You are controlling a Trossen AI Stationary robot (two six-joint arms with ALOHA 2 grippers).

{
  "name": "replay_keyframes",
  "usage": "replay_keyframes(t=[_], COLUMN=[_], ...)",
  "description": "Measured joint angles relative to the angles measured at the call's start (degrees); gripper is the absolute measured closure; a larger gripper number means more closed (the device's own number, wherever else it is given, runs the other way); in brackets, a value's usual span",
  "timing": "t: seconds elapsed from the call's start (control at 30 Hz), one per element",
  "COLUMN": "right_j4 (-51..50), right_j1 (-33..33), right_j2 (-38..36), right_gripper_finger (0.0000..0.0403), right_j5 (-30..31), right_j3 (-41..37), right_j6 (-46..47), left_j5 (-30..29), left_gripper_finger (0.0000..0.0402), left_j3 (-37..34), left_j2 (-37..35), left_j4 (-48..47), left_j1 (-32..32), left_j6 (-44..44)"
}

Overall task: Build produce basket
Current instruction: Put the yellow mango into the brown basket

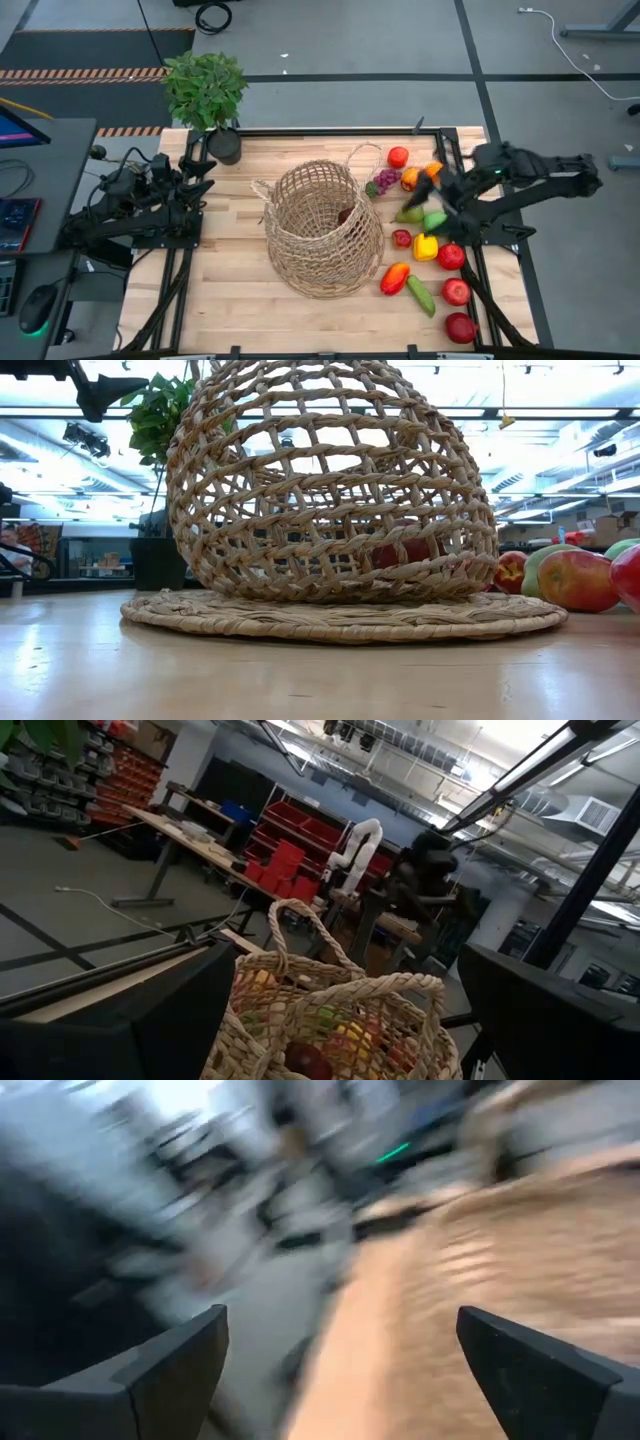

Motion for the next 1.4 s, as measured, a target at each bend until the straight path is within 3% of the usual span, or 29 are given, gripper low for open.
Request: replay_keyframes(t=[0.2,0.37,0.7,0.9,1.1,1.3,1.4], right_j4=[11.55,11.84,1.96,-6.77,-6.84,-7.17,-7.39], right_j1=[2.38,5.91,10.17,14.80,20.69,23.20,23.63], right_j2=[7.54,11.83,19.43,20.11,20.11,19.91,19.91], right_gripper_finger=[0.0007,0.0007,0.0007,0.0007,0.0007,0.0007,0.0007], right_j5=[-1.99,-3.12,-9.44,-6.61,-5.94,-15.83,-15.63], right_j3=[0.55,0.55,0.55,0.55,0.55,0.55,0.55], right_j6=[13.96,22.35,18.86,15.16,15.08,16.44,14.10], left_j5=[-0.02,0.00,0.00,0.00,-0.01,0.00,0.00], left_gripper_finger=[0.0012,0.0012,0.0012,0.0012,0.0012,0.0012,0.0012], left_j3=[0.00,0.02,0.02,0.02,0.02,0.02,0.02], left_j2=[0.00,0.00,0.00,0.00,0.00,0.00,0.00], left_j4=[0.01,0.01,-0.01,0.01,0.01,-0.01,-0.01], left_j1=[0.00,0.00,0.01,0.00,0.01,0.00,0.01], left_j6=[0.01,0.02,0.02,0.02,0.04,0.02,0.02])
